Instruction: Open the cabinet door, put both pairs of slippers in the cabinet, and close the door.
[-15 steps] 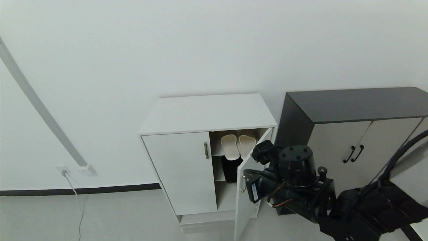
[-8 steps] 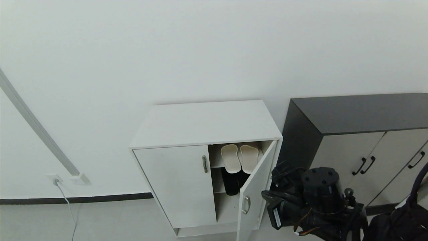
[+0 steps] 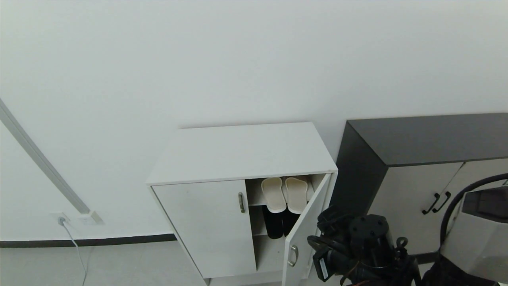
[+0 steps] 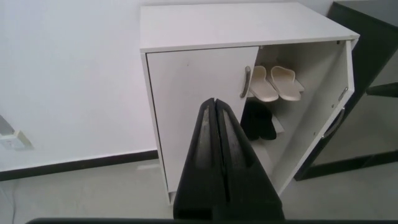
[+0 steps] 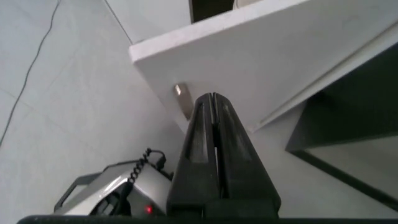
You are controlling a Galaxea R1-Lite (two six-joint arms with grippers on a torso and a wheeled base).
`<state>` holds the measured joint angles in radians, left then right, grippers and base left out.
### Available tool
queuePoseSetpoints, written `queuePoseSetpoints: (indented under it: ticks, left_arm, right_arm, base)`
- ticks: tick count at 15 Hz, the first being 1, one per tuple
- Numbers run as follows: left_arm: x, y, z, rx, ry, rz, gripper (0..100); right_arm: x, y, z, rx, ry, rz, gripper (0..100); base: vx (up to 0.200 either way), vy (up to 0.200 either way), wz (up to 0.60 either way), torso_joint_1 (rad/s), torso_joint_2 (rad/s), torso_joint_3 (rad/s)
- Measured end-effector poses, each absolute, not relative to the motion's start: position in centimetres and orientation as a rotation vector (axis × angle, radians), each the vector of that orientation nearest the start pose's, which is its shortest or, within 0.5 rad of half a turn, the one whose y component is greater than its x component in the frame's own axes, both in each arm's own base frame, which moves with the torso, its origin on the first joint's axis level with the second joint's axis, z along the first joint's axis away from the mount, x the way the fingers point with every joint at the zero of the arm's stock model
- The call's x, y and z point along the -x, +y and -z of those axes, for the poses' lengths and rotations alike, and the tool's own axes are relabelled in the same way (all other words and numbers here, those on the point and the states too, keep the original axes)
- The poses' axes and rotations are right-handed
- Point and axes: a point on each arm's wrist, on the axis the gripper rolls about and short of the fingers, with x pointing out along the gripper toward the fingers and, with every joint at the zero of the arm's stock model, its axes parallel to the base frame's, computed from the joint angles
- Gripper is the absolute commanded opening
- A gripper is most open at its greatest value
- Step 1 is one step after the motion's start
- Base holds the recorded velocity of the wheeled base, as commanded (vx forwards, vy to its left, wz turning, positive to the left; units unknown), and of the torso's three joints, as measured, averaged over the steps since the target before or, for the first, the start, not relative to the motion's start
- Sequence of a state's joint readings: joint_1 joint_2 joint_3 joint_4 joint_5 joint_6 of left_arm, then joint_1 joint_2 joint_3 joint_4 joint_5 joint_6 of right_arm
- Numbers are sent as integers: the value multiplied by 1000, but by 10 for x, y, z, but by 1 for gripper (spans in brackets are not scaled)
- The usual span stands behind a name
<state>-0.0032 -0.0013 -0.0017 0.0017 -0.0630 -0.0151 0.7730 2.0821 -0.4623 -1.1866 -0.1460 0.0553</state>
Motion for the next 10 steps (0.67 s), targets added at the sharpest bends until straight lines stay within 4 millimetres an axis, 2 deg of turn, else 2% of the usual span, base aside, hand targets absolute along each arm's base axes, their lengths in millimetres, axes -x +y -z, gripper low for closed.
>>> queuePoseSetpoints:
  ticks: [3,10]
  left_arm:
    - [23,-1,-76,15,-1,66,0]
    - [23,-1,-76,14,-1,66,0]
  right_arm:
    - [-239,217,-27,139,416,-580,0]
    - [-280,238,-21,99,344,-559,0]
  base:
    - [0,0,0,0,0,0]
    - [0,0,0,0,0,0]
